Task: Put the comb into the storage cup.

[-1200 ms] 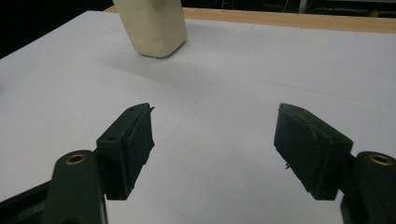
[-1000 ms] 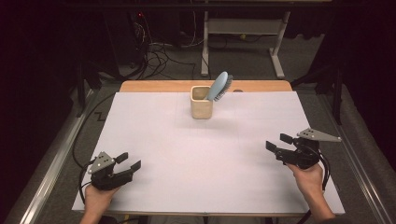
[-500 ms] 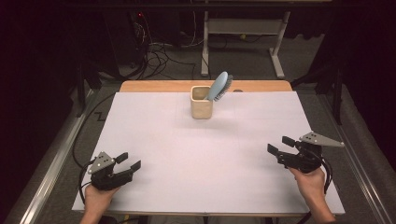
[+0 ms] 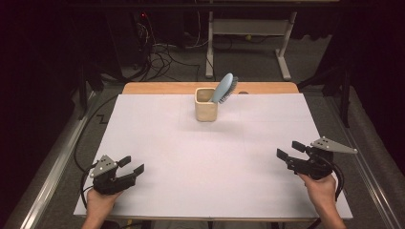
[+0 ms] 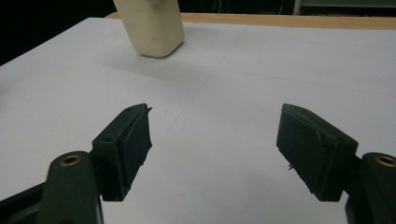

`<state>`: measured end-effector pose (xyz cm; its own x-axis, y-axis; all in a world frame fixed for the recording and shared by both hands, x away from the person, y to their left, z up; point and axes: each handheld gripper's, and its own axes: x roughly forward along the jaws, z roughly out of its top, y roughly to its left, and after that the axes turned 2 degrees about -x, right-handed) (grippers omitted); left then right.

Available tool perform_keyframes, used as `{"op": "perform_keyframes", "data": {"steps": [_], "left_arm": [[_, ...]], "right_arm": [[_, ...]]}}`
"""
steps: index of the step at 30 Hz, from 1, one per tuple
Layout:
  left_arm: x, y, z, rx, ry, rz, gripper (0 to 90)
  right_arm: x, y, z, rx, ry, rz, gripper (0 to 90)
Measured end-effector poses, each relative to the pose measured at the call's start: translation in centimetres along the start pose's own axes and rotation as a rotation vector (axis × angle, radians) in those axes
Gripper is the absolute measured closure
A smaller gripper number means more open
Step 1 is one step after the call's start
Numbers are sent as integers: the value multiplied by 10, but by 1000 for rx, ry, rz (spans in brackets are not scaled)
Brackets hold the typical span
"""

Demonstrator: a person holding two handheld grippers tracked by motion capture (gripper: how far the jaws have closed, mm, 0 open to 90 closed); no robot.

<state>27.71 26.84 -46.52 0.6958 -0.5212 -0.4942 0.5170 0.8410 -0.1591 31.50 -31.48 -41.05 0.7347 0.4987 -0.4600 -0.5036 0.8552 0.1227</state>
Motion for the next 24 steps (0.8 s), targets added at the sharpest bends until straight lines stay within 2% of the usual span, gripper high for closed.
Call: {"op": "perform_keyframes", "data": {"steps": [13, 16, 24], "left_arm": [[0, 0, 0, -2, 0, -2, 356], [0, 0, 0, -2, 1, -1, 356], [1, 0, 0, -3, 2, -2, 356]], "right_arm": [[-12, 4, -3, 4, -31, 6, 265], [-14, 5, -5, -6, -30, 3, 265], [-18, 6, -12, 6, -28, 4, 265]]}}
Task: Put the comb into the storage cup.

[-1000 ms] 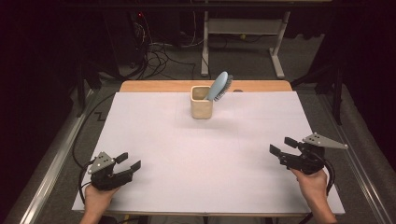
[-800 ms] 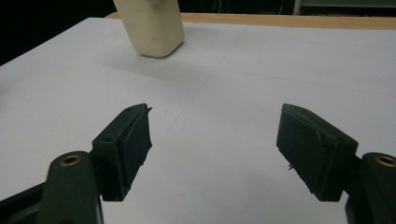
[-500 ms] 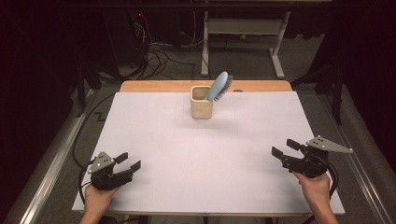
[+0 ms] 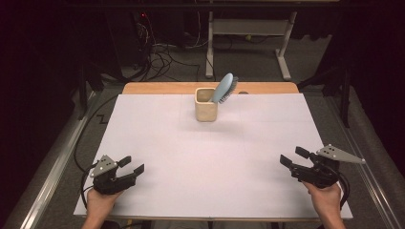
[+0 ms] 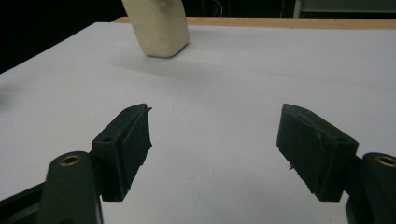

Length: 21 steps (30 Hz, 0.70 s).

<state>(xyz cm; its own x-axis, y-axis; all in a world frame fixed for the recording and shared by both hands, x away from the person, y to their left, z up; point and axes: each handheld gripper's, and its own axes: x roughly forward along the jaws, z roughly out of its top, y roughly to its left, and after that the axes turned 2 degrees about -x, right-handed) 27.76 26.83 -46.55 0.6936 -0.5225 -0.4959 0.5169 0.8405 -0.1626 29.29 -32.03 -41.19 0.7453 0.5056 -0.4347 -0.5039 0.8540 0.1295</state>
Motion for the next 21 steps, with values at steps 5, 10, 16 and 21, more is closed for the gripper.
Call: {"op": "perform_keyframes", "data": {"steps": [5, 10, 16, 21], "left_arm": [[0, 0, 0, 0, 2, 0, 356], [0, 0, 0, 0, 2, 1, 356], [0, 0, 0, -1, -1, 4, 354], [0, 0, 0, -1, -1, 4, 355]], "right_arm": [[-2, 4, -2, -7, 3, 7, 264], [-3, 10, -4, -24, 8, 14, 264], [-3, 12, -7, -19, 11, 26, 263], [-2, 13, -12, -17, 15, 34, 260]]}}
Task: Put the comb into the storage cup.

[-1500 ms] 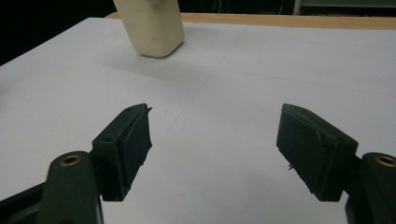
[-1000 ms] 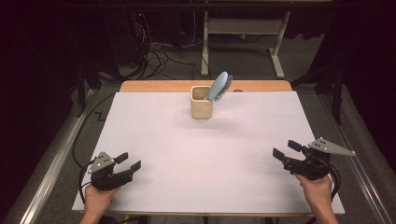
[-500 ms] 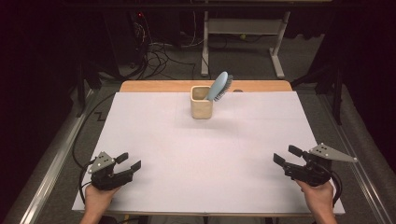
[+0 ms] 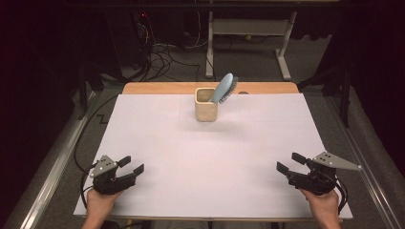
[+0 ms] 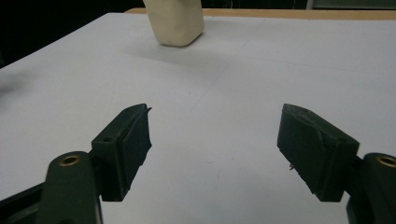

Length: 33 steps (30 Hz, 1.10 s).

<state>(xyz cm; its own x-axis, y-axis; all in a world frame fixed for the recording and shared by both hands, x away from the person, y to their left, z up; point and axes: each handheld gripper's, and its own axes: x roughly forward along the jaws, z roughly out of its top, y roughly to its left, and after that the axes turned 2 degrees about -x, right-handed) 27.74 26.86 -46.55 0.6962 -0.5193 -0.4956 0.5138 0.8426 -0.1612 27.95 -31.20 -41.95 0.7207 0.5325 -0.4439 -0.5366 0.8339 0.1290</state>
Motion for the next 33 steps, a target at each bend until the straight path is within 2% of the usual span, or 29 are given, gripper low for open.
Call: {"op": "perform_keyframes", "data": {"steps": [11, 33], "left_arm": [[0, 0, 0, 0, 0, 1, 355], [-1, -1, 0, 0, -3, 1, 355]], "right_arm": [[1, 6, -10, -17, 0, 0, 266], [4, 9, -25, -1, 7, 10, 279]]}}
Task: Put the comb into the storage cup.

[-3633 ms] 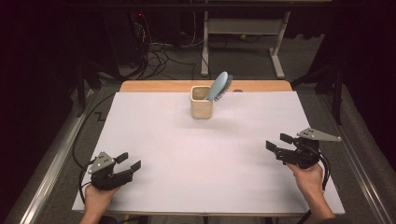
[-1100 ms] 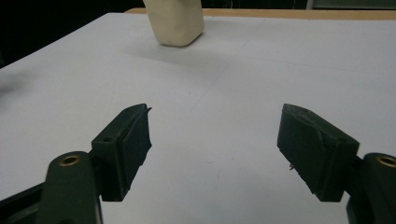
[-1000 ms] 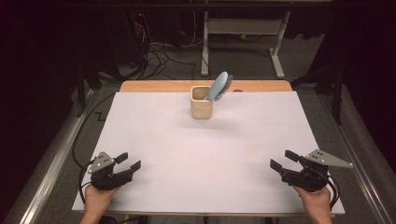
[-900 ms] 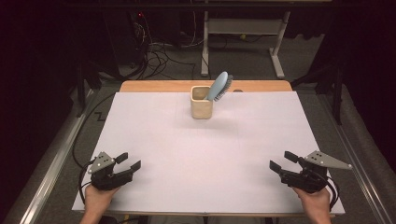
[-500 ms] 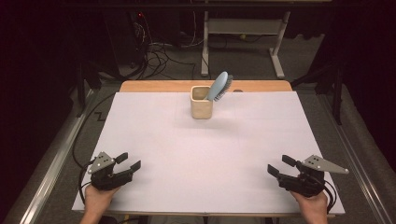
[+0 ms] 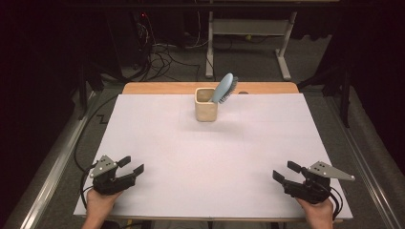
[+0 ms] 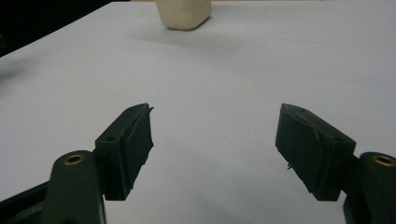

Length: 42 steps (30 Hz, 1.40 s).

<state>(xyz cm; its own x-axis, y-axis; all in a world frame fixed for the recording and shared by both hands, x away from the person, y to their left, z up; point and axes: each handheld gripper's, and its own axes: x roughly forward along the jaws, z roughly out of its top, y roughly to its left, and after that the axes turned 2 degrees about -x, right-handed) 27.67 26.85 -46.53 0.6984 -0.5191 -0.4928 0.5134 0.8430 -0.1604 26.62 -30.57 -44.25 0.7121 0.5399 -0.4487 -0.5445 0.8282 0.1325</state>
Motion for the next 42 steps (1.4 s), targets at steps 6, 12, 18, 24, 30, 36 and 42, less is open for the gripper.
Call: {"op": "perform_keyframes", "data": {"steps": [6, 12, 18, 24, 30, 36, 42], "left_arm": [[0, 0, 0, 1, 1, -2, 355], [-1, 0, 0, -1, -3, -3, 354], [-1, 0, 0, -1, -3, -6, 354], [0, 0, 0, -2, -1, -6, 354], [0, 1, 0, -8, 1, -3, 354], [0, 1, 0, -11, 2, -6, 354], [1, 1, 0, -9, 7, -6, 354]], "right_arm": [[2, 1, -4, -4, 8, -3, 279], [3, 0, -7, -4, 15, -4, 279], [2, -1, -12, 8, 23, -2, 278], [1, -4, -15, 14, 21, -5, 278], [-1, -6, -19, 30, 21, -9, 276], [-3, -7, -19, 36, 9, -16, 274], [-3, -8, -19, 39, 5, -17, 275]]}}
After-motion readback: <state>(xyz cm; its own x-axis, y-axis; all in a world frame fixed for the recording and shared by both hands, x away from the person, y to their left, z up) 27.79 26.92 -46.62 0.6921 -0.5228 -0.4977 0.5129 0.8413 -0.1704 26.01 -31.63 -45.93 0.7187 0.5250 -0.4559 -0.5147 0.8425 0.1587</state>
